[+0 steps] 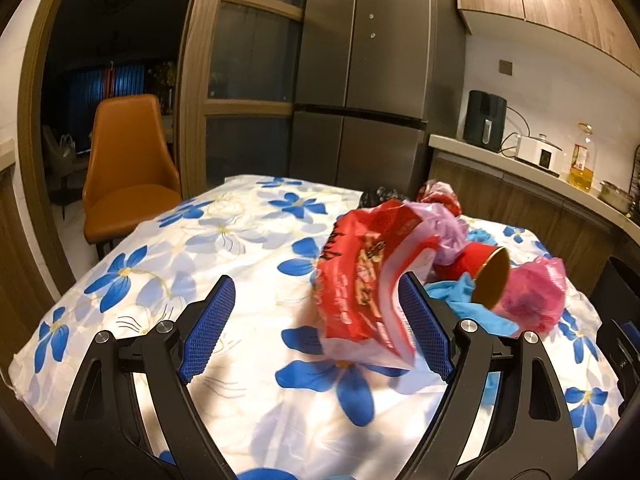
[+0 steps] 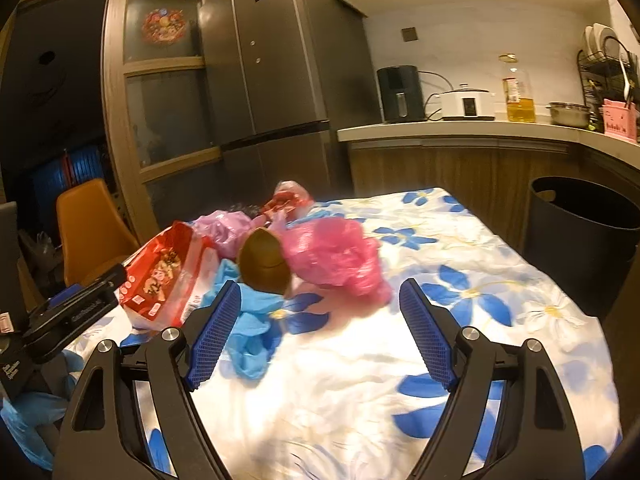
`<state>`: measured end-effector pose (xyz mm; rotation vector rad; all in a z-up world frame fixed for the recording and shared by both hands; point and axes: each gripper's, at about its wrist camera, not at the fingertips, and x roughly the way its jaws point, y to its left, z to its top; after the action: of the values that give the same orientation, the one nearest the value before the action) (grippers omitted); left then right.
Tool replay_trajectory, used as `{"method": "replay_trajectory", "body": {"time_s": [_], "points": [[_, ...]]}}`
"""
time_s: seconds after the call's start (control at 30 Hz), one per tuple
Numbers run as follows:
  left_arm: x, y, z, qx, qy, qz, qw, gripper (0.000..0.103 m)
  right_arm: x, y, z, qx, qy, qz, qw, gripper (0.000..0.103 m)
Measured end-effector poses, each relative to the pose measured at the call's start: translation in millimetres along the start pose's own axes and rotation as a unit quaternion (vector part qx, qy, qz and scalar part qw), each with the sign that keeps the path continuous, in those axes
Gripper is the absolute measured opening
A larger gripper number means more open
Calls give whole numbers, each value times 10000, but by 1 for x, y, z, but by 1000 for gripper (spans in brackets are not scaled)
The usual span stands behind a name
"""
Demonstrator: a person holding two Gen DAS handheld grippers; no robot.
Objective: Collect trash
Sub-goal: 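Grasp the red snack packet with the left tool while the right tool grasps the blue glove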
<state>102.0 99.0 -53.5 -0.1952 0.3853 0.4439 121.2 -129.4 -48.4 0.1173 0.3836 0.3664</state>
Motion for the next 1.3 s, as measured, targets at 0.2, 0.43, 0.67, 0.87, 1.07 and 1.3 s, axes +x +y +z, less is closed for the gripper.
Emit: {"method": "replay_trajectory", "body": {"time_s": [0.2, 0.43, 0.67, 0.87, 1.07, 1.3], "points": [[20, 2, -1, 24, 313, -150, 9994, 68, 20, 22, -7, -124, 144, 140, 9997, 77], [39, 5, -5, -90, 789, -528, 9954, 36, 46, 37, -21, -186, 454, 181, 9986, 70], [41, -1, -7, 32, 828, -751, 9937, 12, 66, 40, -31, -184, 768, 211, 9967, 56], [25, 4, -2, -15, 599, -829, 9948, 5, 76, 37, -33, -112, 957, 284, 9949, 41], [13, 10, 4, -131, 476, -871, 9950, 4, 80, 41, -35, -181, 1067, 473, 9930, 26], [2, 8, 6, -100, 422, -862, 9953, 4, 78, 43, -35, -211, 1105, 633, 9916, 7]]}}
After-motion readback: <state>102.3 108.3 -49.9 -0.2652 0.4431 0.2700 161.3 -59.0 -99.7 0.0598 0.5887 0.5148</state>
